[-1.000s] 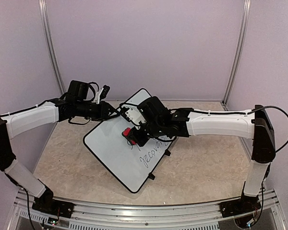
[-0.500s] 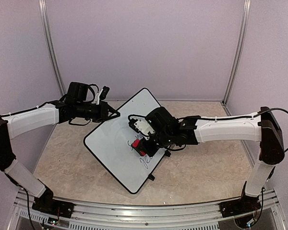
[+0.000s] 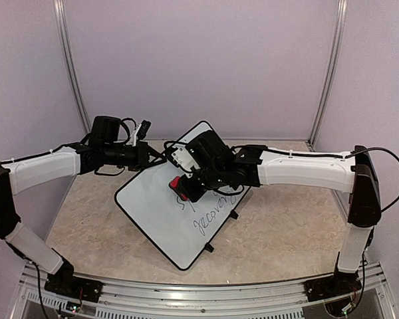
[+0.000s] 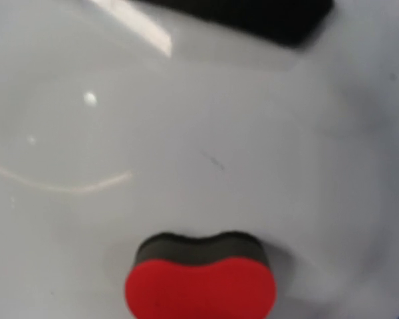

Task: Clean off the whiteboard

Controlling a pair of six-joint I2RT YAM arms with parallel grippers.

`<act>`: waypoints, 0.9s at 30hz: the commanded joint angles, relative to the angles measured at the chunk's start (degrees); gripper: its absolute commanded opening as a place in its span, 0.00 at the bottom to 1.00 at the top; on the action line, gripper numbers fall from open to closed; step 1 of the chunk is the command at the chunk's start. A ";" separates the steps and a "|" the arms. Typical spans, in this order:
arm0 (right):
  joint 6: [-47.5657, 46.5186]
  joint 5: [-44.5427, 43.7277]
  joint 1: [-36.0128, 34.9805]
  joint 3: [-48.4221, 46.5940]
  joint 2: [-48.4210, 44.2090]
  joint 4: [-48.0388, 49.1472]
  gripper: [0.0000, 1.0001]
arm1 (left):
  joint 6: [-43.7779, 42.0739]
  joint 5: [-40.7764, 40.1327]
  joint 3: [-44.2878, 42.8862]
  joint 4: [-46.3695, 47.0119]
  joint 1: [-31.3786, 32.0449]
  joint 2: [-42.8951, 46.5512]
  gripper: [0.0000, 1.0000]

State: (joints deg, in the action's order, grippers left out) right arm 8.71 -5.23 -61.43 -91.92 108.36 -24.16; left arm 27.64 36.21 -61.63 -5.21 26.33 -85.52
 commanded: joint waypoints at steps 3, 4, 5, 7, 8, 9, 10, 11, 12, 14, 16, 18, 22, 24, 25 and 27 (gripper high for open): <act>2.03 -2.70 -1.29 4.84 -0.21 -4.51 0.21 | -1.42 -0.37 1.64 2.94 -1.09 0.29 0.00; 2.35 -3.37 -1.73 5.97 -0.63 -4.80 0.21 | -1.06 -0.34 1.68 3.09 -1.40 0.11 0.00; 2.65 -4.12 -2.31 6.91 -1.03 -5.02 0.21 | -0.75 -0.28 1.68 3.25 -1.57 -0.12 0.00; 3.52 -5.44 -3.55 9.10 -1.97 -5.20 0.21 | -0.45 -0.67 1.73 3.30 -1.79 -0.51 0.00; 4.08 -5.77 -4.02 10.06 -2.49 -5.19 0.21 | -0.35 -0.96 1.81 3.30 -1.79 -0.60 0.00; 4.60 -5.85 -4.31 11.35 -3.11 -4.96 0.21 | -0.31 -1.07 1.90 3.46 -1.80 -0.61 0.00; 5.07 -5.72 -4.51 12.44 -3.64 -4.57 0.22 | -0.23 -1.05 2.01 3.72 -1.80 -0.50 0.00; 5.41 -5.36 -4.56 13.31 -4.08 -4.03 0.21 | -0.07 -1.08 2.11 3.91 -1.81 -0.41 0.00; 5.58 -5.20 -4.48 13.77 -4.33 -3.63 0.21 | -0.02 -0.96 2.20 4.08 -1.76 -0.36 0.00; 5.41 -5.43 -4.49 12.67 -3.92 -3.79 0.21 | 0.17 -0.40 2.34 4.55 -1.80 -0.36 0.00; 4.69 -5.76 -4.37 10.07 -2.81 -4.23 0.22 | 0.37 -0.11 2.51 4.77 -1.81 -0.29 0.00; 3.79 -5.79 -4.09 6.37 -1.22 -4.73 0.21 | 0.35 0.02 2.58 4.80 -1.70 -0.22 0.00; 2.52 -5.12 -2.54 -0.30 2.34 -5.38 0.21 | 0.08 0.07 2.78 4.77 -1.72 0.14 0.00; 2.17 -4.17 -1.74 -1.55 3.48 -5.21 0.21 | 0.05 0.01 2.83 4.78 -1.65 0.26 0.00; 2.19 -3.75 -1.40 -1.73 3.74 -5.19 0.22 | 0.05 0.03 2.83 4.77 -1.69 0.26 0.00; 2.26 -2.87 -1.01 -0.75 3.65 -4.51 0.21 | -0.01 0.14 2.83 4.82 -1.69 0.30 0.00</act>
State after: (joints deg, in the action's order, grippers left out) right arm 11.55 -9.37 -63.90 -92.58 109.95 -29.21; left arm 30.87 36.18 -60.01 -3.03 24.71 -85.71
